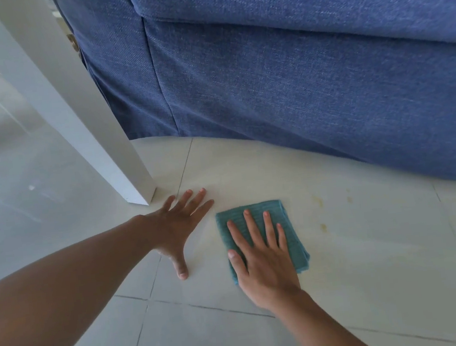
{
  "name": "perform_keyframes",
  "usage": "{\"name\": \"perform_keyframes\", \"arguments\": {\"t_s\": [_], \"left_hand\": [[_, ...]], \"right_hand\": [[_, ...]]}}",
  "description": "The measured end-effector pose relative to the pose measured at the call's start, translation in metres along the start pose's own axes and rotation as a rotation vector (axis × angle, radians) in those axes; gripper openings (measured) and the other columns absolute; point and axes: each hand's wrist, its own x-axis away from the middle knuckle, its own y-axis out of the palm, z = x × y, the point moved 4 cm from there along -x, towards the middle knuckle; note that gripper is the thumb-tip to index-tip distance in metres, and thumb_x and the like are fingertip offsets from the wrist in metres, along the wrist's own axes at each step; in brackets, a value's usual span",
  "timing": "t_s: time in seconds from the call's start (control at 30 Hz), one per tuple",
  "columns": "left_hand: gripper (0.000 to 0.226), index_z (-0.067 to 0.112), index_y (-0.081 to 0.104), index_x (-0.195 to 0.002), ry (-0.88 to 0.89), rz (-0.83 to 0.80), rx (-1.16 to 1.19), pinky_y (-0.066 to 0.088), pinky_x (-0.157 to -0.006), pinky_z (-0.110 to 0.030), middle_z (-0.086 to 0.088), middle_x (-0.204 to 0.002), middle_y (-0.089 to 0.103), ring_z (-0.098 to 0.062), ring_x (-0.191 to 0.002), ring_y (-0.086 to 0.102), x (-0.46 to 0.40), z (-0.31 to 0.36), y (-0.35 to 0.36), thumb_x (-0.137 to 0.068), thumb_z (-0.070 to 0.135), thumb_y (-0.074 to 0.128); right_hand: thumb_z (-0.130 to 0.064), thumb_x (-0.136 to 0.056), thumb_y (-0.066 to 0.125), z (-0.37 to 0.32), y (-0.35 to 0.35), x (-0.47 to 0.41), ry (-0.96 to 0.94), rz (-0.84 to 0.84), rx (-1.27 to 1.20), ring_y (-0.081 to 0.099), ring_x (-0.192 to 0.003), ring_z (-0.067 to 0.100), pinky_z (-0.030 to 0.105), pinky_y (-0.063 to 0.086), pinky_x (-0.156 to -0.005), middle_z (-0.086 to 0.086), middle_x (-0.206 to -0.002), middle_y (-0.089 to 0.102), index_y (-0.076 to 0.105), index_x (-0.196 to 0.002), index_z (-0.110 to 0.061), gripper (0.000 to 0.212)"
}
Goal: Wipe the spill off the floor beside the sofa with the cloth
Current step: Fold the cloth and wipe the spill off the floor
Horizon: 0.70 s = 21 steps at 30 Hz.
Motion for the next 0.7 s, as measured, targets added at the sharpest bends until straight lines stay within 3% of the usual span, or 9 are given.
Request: {"name": "perform_keyframes", "arguments": {"t_s": [0.2, 0.3, 0.37, 0.47, 0.57, 0.7], "left_hand": [[0.153, 0.030, -0.036, -0.148, 0.026, 0.002, 0.014, -0.017, -0.117, -0.059, 0.003, -0.153, -0.048, -0.026, -0.143, -0.039, -0.010, 0.020, -0.006, -0.054, 0.082, 0.073], [0.153, 0.030, -0.035, -0.149, 0.057, -0.008, -0.020, -0.013, -0.117, -0.061, 0.004, -0.153, -0.048, -0.024, -0.144, -0.037, -0.019, 0.040, -0.016, -0.055, 0.078, 0.075], [0.154, 0.030, -0.034, -0.150, 0.065, -0.053, -0.038, -0.007, -0.118, -0.063, 0.006, -0.154, -0.046, -0.025, -0.146, -0.034, -0.025, 0.050, -0.022, -0.055, 0.076, 0.078], [0.155, 0.032, -0.032, -0.151, 0.062, -0.121, -0.036, -0.003, -0.119, -0.062, 0.009, -0.156, -0.042, -0.026, -0.147, -0.032, -0.029, 0.055, -0.028, -0.053, 0.074, 0.081], [0.153, 0.033, -0.032, -0.150, 0.077, -0.107, -0.030, -0.006, -0.119, -0.060, 0.010, -0.156, -0.043, -0.023, -0.147, -0.032, -0.024, 0.051, -0.030, -0.056, 0.070, 0.082], [0.155, 0.032, -0.035, -0.148, 0.072, -0.107, -0.074, -0.007, -0.119, -0.062, 0.009, -0.152, -0.048, -0.021, -0.146, -0.034, -0.011, 0.042, -0.020, -0.056, 0.062, 0.086]], "right_hand": [[-0.060, -0.095, 0.010, 0.051, 0.003, 0.043, 0.148, 0.042, 0.015, -0.017, -0.155, 0.029, 0.049, -0.008, -0.123, -0.008, -0.168, -0.011, 0.001, -0.159, -0.044, 0.066], [-0.061, -0.094, 0.020, 0.097, -0.002, 0.064, 0.327, 0.099, 0.010, 0.005, -0.156, 0.034, 0.051, 0.005, -0.122, -0.003, -0.170, 0.014, 0.020, -0.159, -0.039, 0.068], [-0.063, -0.092, 0.021, 0.131, -0.010, 0.071, 0.440, 0.137, 0.022, 0.012, -0.155, 0.036, 0.054, 0.011, -0.122, 0.000, -0.169, 0.021, 0.026, -0.158, -0.035, 0.071], [-0.062, -0.094, 0.013, 0.174, -0.029, 0.052, 0.580, 0.114, 0.019, -0.002, -0.156, 0.033, 0.053, 0.002, -0.125, -0.001, -0.171, 0.001, 0.009, -0.160, -0.037, 0.071], [-0.057, -0.100, 0.019, 0.192, -0.049, 0.008, 0.688, 0.119, -0.056, -0.012, -0.155, 0.035, 0.054, -0.005, -0.124, -0.001, -0.170, -0.013, -0.002, -0.160, -0.036, 0.067], [-0.055, -0.101, 0.018, 0.160, -0.053, -0.033, 0.618, 0.060, -0.069, -0.018, -0.153, 0.040, 0.058, -0.010, -0.122, 0.003, -0.169, -0.018, -0.005, -0.160, -0.035, 0.067]]}}
